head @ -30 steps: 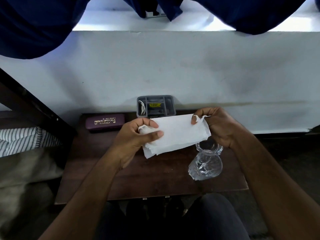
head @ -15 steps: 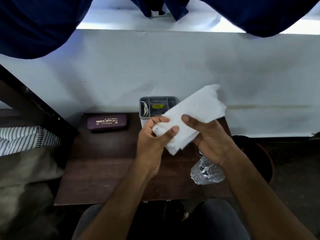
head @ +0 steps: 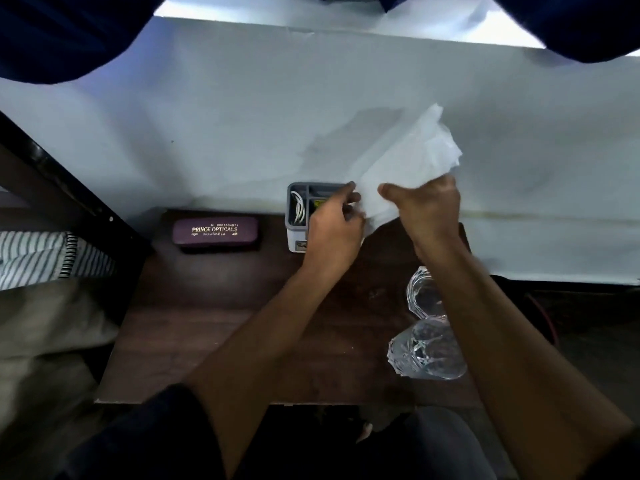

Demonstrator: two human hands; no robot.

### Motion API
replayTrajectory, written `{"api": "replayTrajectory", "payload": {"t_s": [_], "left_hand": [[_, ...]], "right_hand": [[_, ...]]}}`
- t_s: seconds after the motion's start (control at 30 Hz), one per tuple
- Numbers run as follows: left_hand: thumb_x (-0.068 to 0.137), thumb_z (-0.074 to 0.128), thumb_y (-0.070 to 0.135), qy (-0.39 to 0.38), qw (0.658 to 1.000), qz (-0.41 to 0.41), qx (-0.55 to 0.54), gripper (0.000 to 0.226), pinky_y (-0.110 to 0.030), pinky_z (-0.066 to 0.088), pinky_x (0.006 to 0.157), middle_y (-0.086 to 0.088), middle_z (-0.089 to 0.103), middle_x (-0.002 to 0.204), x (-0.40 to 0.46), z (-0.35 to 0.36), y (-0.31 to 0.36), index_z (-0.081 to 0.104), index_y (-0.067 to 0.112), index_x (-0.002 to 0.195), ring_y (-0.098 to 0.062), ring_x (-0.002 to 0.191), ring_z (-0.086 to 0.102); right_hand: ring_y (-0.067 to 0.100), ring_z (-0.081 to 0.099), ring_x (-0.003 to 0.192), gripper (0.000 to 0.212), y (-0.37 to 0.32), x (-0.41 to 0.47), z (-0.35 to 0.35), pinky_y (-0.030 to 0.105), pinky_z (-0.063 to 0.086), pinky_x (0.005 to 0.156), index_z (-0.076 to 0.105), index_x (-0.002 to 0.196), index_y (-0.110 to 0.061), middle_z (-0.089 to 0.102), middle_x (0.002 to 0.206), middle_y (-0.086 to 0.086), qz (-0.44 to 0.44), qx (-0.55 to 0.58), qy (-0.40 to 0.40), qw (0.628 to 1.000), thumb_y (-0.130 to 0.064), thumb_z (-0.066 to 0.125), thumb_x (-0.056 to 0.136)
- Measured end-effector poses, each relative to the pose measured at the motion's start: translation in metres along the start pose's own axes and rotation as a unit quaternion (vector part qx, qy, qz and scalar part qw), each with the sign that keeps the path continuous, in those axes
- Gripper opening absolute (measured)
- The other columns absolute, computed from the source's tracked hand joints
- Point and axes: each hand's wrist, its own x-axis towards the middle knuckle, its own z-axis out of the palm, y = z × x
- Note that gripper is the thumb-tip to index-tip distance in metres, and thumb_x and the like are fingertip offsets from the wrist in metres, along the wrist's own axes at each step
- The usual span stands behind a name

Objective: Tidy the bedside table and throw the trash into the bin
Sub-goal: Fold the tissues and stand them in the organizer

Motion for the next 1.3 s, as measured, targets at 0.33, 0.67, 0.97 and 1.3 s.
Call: {"api": "replayTrajectory", "payload": {"t_s": [0.33, 0.67, 0.97, 1.3], "left_hand": [[0.087, 0.048, -0.001, -0.043, 0.995, -0.068, -0.058, 0.058, -0.046, 0.057, 0.090, -0.006, 0.068, 0.121, 0.015, -0.006, -0.009, 0.047, 0.018, 0.142, -0.031, 0.108, 0.067], [0.091, 0.050, -0.001, -0.038, 0.997, -0.054, -0.035, 0.053, -0.013, 0.054, 0.074, 0.017, 0.069, 0.088, 0.008, -0.017, 0.001, 0.051, 0.015, 0.142, 0.005, 0.078, 0.064], [0.089, 0.048, -0.002, -0.047, 0.997, -0.066, -0.007, 0.043, -0.018, 0.052, 0.061, 0.014, 0.072, 0.079, 0.004, -0.021, 0.002, 0.067, 0.028, 0.113, -0.003, 0.068, 0.065], [0.088, 0.048, -0.002, -0.064, 0.994, -0.079, -0.042, 0.046, -0.015, 0.053, 0.065, 0.001, 0.075, 0.102, -0.003, -0.026, 0.013, 0.060, 0.014, 0.130, -0.003, 0.079, 0.068]], "right_hand": [[0.010, 0.034, 0.038, 0.043, 0.013, 0.009, 0.027, 0.016, 0.026, 0.027, 0.036, 0.053, -0.014, 0.041, 0.049, -0.002, -0.009, -0.146, -0.030, 0.989, -0.005, 0.073, 0.073], [0.009, 0.057, 0.050, 0.029, 0.002, 0.006, 0.041, 0.010, 0.036, 0.030, 0.053, 0.069, -0.009, 0.060, 0.066, 0.003, 0.020, -0.190, -0.127, 0.973, -0.019, 0.079, 0.075], [0.022, 0.053, 0.060, 0.017, 0.001, 0.001, 0.035, 0.023, 0.037, 0.050, 0.052, 0.078, -0.006, 0.050, 0.070, 0.002, 0.006, -0.275, -0.091, 0.957, -0.011, 0.069, 0.081], [0.022, 0.061, 0.061, 0.015, -0.002, -0.005, 0.032, 0.021, 0.039, 0.048, 0.062, 0.081, -0.004, 0.060, 0.070, 0.005, -0.012, -0.249, -0.080, 0.965, -0.015, 0.072, 0.081]]}}
